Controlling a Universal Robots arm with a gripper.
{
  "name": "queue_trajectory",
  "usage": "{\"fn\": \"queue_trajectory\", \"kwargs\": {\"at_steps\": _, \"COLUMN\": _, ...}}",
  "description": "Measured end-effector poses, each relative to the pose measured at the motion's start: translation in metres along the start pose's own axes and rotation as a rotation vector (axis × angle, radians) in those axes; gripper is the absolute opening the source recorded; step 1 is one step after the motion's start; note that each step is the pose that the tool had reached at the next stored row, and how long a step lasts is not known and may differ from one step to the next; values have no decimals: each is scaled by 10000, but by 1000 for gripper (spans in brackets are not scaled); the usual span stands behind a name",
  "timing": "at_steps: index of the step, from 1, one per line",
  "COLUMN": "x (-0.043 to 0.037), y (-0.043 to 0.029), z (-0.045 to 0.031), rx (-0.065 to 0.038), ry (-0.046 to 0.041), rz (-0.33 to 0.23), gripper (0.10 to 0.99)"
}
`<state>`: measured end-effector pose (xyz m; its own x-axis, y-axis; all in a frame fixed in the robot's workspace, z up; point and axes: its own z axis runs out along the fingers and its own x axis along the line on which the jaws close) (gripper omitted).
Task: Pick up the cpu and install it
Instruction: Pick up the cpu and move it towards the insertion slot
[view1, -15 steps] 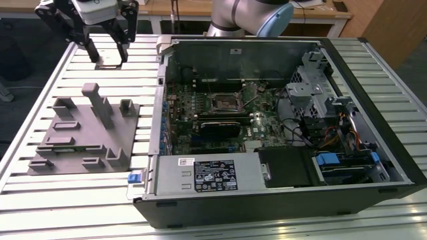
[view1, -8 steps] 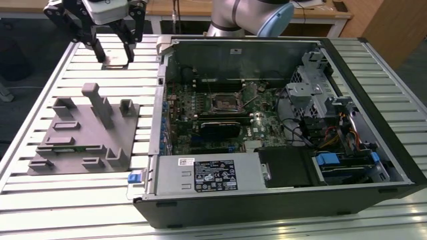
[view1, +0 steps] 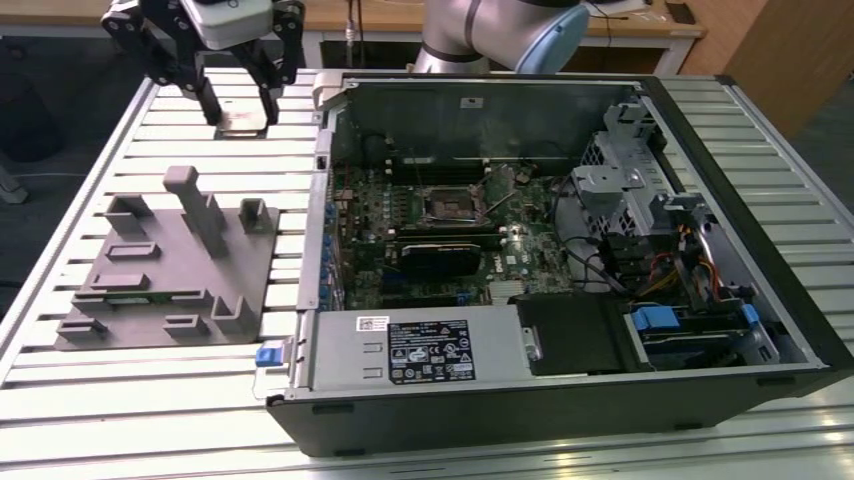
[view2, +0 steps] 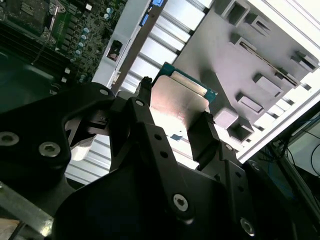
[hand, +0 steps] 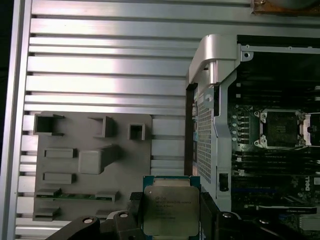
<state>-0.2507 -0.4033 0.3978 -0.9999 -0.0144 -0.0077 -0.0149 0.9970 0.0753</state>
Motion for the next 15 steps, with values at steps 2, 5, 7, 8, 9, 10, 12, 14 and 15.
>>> {"fn": "queue_trajectory", "kwargs": {"at_steps": 2, "x": -27, "y": 0, "z": 1, "rx": -1, "ry": 0, "rz": 0, "gripper": 545}}
{"fn": "queue_trajectory", "kwargs": {"at_steps": 5, "x": -65, "y": -1, "z": 1, "rx": 0, "ry": 0, "rz": -1, "gripper": 545}}
{"fn": "queue_trajectory", "kwargs": {"at_steps": 7, "x": -88, "y": -1, "z": 1, "rx": -1, "ry": 0, "rz": -1, "gripper": 545}}
{"fn": "queue_trajectory", "kwargs": {"at_steps": 8, "x": -100, "y": -1, "z": 1, "rx": 0, "ry": 1, "rz": -2, "gripper": 545}}
{"fn": "queue_trajectory", "kwargs": {"at_steps": 9, "x": -113, "y": -1, "z": 1, "rx": 0, "ry": 1, "rz": -2, "gripper": 545}}
{"fn": "queue_trajectory", "kwargs": {"at_steps": 10, "x": -126, "y": -2, "z": 1, "rx": -1, "ry": 1, "rz": -2, "gripper": 545}}
{"fn": "queue_trajectory", "kwargs": {"at_steps": 12, "x": -152, "y": -2, "z": 1, "rx": -1, "ry": 1, "rz": -2, "gripper": 545}}
{"fn": "queue_trajectory", "kwargs": {"at_steps": 14, "x": -179, "y": -3, "z": 2, "rx": -1, "ry": 1, "rz": -3, "gripper": 545}}
{"fn": "queue_trajectory", "kwargs": {"at_steps": 15, "x": -194, "y": -3, "z": 1, "rx": 0, "ry": 1, "rz": -2, "gripper": 545}}
